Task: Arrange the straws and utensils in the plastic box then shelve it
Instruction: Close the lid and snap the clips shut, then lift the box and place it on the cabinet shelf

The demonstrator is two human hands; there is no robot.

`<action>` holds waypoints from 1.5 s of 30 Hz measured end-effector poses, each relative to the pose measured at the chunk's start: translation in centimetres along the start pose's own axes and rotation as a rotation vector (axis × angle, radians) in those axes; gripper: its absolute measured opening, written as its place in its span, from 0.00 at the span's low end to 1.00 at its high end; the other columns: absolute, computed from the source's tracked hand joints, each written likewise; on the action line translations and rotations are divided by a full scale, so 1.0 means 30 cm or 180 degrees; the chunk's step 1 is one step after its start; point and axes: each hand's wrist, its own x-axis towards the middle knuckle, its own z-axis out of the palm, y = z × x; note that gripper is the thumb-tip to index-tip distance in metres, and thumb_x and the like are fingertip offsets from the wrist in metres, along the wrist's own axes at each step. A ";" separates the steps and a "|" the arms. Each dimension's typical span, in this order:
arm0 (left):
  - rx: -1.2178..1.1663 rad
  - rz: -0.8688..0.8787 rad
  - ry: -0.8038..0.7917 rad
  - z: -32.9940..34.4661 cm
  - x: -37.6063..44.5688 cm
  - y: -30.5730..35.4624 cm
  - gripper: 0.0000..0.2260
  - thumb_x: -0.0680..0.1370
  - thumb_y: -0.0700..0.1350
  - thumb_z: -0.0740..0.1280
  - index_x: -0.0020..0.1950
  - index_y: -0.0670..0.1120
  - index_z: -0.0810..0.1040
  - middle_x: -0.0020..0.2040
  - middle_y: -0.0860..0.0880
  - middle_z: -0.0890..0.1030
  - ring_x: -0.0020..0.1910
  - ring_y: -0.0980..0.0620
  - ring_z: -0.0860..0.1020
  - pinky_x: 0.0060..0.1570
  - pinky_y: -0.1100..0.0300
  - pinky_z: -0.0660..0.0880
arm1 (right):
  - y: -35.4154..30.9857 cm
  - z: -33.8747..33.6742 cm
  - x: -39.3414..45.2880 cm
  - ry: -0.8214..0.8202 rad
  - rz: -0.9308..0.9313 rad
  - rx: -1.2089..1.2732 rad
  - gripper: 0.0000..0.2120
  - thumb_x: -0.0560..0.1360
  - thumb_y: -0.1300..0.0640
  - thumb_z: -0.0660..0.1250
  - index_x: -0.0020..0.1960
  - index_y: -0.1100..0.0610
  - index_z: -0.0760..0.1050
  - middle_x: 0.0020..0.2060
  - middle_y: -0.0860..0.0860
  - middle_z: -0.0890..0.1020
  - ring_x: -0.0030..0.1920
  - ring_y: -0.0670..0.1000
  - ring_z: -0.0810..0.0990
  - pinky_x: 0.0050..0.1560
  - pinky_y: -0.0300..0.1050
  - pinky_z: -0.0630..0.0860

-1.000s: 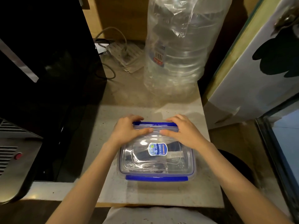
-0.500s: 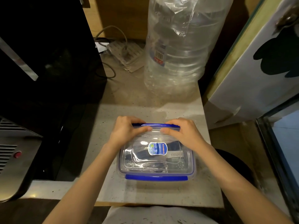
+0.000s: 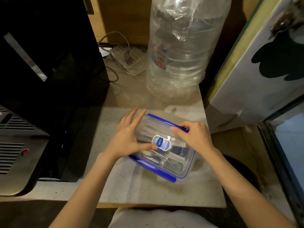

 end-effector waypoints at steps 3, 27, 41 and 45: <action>-0.0329 0.0000 -0.0185 0.011 -0.044 -0.009 0.57 0.50 0.79 0.62 0.74 0.60 0.45 0.78 0.46 0.45 0.76 0.46 0.45 0.71 0.49 0.48 | 0.000 -0.009 -0.021 -0.0016 0.0199 -0.0034 0.17 0.73 0.42 0.67 0.50 0.56 0.78 0.39 0.51 0.81 0.38 0.51 0.77 0.33 0.40 0.70; -0.1712 0.0074 0.0114 0.096 -0.196 0.004 0.53 0.58 0.50 0.79 0.75 0.52 0.51 0.66 0.68 0.69 0.64 0.60 0.73 0.62 0.55 0.75 | -0.049 -0.006 -0.138 0.0001 0.0570 0.1551 0.15 0.77 0.55 0.65 0.60 0.61 0.68 0.49 0.50 0.77 0.44 0.45 0.78 0.34 0.27 0.74; -0.1737 0.1127 0.1347 -0.402 0.007 0.317 0.49 0.57 0.54 0.76 0.75 0.50 0.56 0.58 0.76 0.73 0.61 0.67 0.73 0.62 0.69 0.71 | -0.390 -0.488 -0.085 0.0459 -0.0831 0.2956 0.19 0.71 0.49 0.64 0.61 0.47 0.69 0.52 0.39 0.80 0.52 0.37 0.80 0.51 0.32 0.77; -0.1849 0.1349 0.1644 -0.556 0.058 0.447 0.50 0.56 0.55 0.76 0.74 0.51 0.57 0.55 0.73 0.77 0.61 0.64 0.75 0.64 0.57 0.73 | -0.503 -0.651 -0.068 0.0466 -0.1278 0.2927 0.14 0.70 0.48 0.66 0.55 0.41 0.71 0.50 0.39 0.82 0.53 0.38 0.80 0.51 0.31 0.77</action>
